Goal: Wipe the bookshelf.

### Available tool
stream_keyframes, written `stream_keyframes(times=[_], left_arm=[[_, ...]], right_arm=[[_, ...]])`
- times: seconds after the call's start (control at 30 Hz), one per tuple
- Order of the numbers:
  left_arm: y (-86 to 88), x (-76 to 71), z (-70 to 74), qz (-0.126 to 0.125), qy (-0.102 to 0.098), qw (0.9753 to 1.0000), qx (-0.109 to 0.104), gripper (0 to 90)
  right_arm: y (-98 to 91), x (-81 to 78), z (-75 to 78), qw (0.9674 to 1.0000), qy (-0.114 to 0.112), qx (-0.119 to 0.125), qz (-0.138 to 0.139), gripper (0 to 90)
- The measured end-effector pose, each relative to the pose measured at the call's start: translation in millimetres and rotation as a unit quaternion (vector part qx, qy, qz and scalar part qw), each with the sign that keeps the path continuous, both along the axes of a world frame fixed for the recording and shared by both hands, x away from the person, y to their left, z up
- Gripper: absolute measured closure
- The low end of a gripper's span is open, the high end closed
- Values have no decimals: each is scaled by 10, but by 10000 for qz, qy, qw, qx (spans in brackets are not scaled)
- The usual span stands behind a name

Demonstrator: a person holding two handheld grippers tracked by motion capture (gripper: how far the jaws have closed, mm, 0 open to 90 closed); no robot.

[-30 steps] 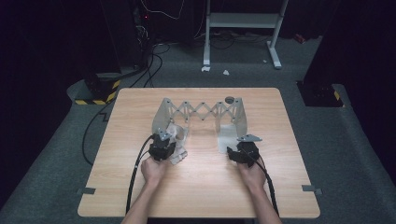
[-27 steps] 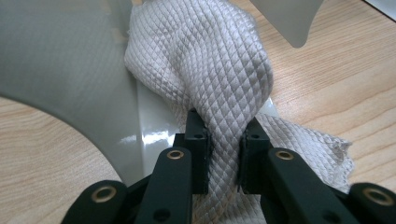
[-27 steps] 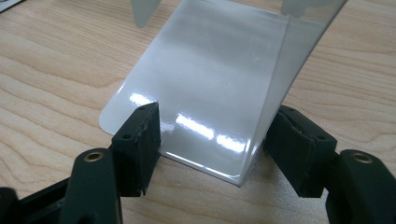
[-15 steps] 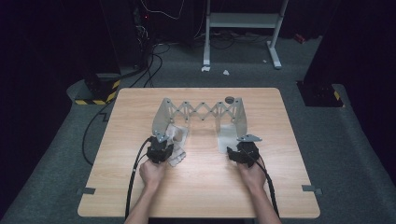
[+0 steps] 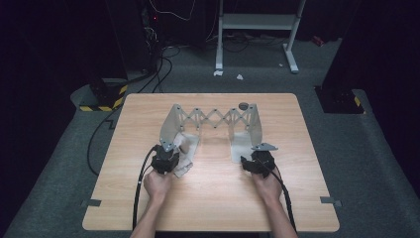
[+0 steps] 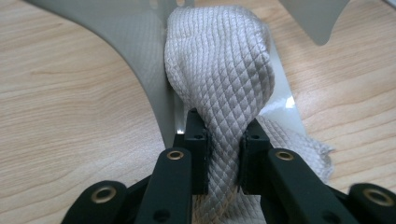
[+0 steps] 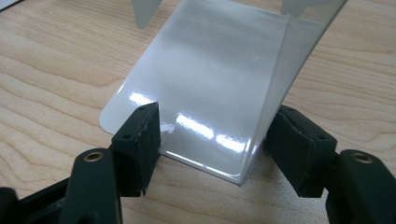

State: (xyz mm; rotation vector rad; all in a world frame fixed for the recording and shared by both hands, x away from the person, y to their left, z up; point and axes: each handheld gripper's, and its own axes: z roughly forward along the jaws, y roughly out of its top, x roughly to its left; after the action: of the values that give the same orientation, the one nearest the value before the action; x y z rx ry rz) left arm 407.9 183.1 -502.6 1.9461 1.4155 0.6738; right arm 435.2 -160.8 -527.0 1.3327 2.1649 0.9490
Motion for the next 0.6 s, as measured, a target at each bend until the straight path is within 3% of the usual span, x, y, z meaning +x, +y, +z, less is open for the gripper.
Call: stream_keyframes(times=[0.1,0.43,0.6], left_arm=[[59,-29,80,91,-100,9998,-152,775],[170,-88,297,136,-331,9991,-208,774],[184,-123,480,84,-488,9984,-280,774]], right_arm=[[0,0,0,10000,2,1,-1,357],[2,-2,1,10000,9,-3,-1,357],[1,-3,1,10000,10,2,-5,357]])
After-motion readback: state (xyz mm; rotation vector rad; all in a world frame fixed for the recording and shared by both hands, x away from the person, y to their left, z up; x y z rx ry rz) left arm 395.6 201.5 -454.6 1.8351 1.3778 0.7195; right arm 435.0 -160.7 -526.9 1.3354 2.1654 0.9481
